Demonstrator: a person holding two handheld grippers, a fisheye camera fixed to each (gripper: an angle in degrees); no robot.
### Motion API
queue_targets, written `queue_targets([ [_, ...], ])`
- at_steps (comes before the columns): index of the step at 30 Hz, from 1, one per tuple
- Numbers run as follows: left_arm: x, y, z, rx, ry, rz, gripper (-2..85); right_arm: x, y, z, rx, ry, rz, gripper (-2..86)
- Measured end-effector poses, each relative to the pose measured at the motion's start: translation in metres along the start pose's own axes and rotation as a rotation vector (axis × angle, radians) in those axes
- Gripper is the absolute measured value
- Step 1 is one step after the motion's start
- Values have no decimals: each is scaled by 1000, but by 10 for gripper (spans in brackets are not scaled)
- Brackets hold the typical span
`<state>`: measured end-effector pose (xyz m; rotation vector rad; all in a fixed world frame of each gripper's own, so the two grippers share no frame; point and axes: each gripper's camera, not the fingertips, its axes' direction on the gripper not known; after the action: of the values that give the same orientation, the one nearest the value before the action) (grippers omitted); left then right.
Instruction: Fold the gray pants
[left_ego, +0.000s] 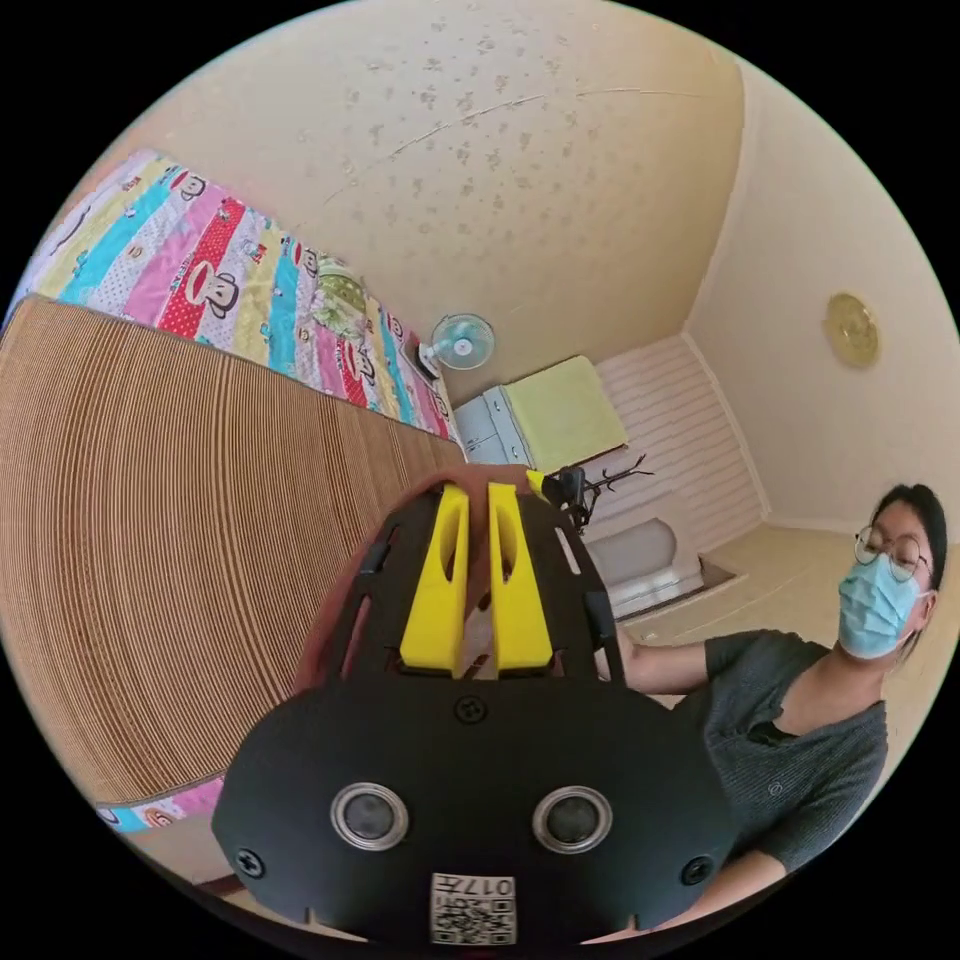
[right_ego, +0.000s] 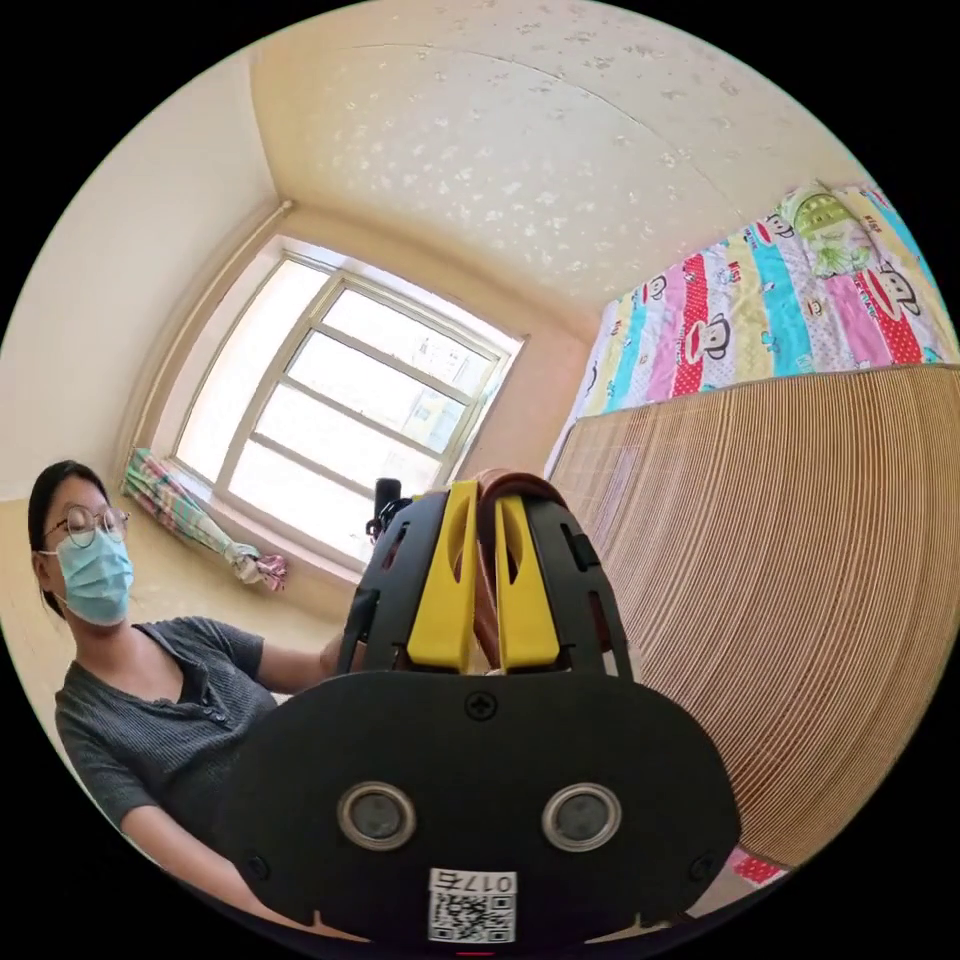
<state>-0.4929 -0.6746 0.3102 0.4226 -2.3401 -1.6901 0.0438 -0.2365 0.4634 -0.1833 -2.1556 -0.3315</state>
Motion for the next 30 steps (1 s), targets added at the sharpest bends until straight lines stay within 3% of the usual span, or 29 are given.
queue_targets([
  [3, -46, 9, 27, -73, -80, -95, 44, 52, 8, 27, -14, 26, 114, 13],
  [7, -98, 71, 63, -216, -232, -179, 50, 112, 91, 64, -159, 189, 217, 20],
  [12, -205, 216, 105, -364, -182, -594, 54, 219, 227, 78, -286, 366, 620, 51],
  [15, -229, 251, 111, -335, -97, -690, 75, 260, 252, 70, -345, 550, 822, 66],
  [22, -260, 185, 144, -339, -192, -550, 140, 296, 121, 81, -329, 621, 507, 125],
  [28, -312, 116, 215, -389, -252, -472, 138, 392, 62, 126, -440, 495, 497, 138],
  [30, -326, 104, 237, -478, -332, -478, 102, 410, 60, 141, -464, 453, 508, 136],
])
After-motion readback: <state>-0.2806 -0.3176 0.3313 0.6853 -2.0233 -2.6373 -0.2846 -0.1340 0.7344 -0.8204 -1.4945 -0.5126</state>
